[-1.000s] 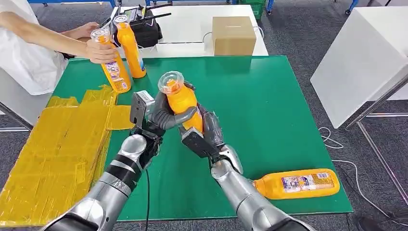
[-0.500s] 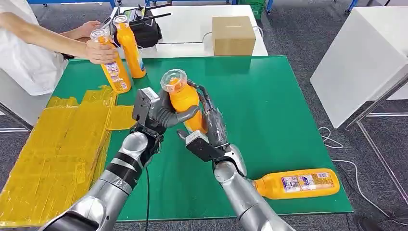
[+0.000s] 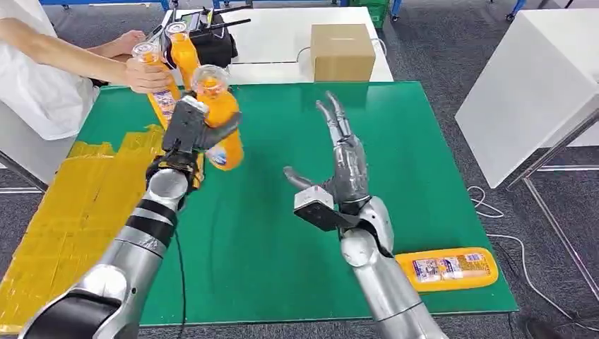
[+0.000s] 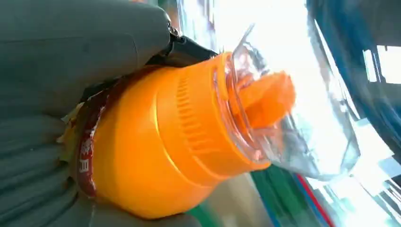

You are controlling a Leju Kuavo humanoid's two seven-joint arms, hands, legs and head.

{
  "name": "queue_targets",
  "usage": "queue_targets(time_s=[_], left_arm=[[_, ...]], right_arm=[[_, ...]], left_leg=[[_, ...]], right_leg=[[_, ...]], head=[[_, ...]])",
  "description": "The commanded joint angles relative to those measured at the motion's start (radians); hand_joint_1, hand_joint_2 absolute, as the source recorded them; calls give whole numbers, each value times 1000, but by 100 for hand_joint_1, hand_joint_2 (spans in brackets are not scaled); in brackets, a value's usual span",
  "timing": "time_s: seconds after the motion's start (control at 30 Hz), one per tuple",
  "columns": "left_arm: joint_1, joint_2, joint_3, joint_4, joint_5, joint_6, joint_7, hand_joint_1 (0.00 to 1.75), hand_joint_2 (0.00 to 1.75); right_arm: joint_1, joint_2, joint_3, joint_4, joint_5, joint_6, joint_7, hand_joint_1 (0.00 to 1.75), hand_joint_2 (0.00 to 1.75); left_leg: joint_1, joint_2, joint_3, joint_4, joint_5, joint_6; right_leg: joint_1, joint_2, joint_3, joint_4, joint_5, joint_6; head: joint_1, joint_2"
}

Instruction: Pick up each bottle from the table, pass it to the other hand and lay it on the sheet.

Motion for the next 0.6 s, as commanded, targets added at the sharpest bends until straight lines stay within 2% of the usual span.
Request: queue_targets(time_s=[0.03,0.1,0.13,0.4,0.43,0.53,0.6], left_arm=[[-70,136,141,2,-805,246,172,175,175],[-56,181,136,-4,-997,246,258,175,175],[-50,253,29,12,-997,246,357,175,175],[-37,260,20,0,-997,246,369,175,175],[-61,291,-30,25,-973,203,398,175,175],[-77,341,-158,190,-997,246,520,175,175],[-74,355,-141,234,-986,243,490,175,175]], right_arm=[[3,-164,24,-223,18,-36,18,0,175],[32,-197,7,-248,18,-39,18,0,175],[62,-215,-6,-265,12,-39,15,0,175],[79,-229,-11,-272,2,-41,1,0,175],[90,-229,-18,-274,2,-47,2,0,175],[147,-256,-81,-298,-40,-68,-28,0,175],[160,-264,-112,-294,-68,-58,-50,0,175]], left_leg=[[0,1,1,0,-1,0],[2,2,4,1,-3,-1],[0,0,1,0,0,0],[1,-1,2,0,-1,-1],[1,-2,2,0,-1,-1],[1,-3,4,-1,-1,-1],[2,-2,8,-2,-2,-1]], right_leg=[[0,1,1,0,-1,0],[2,1,5,0,-2,-1],[0,0,2,-1,0,0],[1,-2,3,-1,-2,-1],[1,-3,3,-1,-2,-1],[1,-3,5,-2,-2,-1],[2,-4,10,-4,-3,-1]], head=[[0,0],[0,0],[0,0],[0,0],[0,0],[0,0],[0,0]])
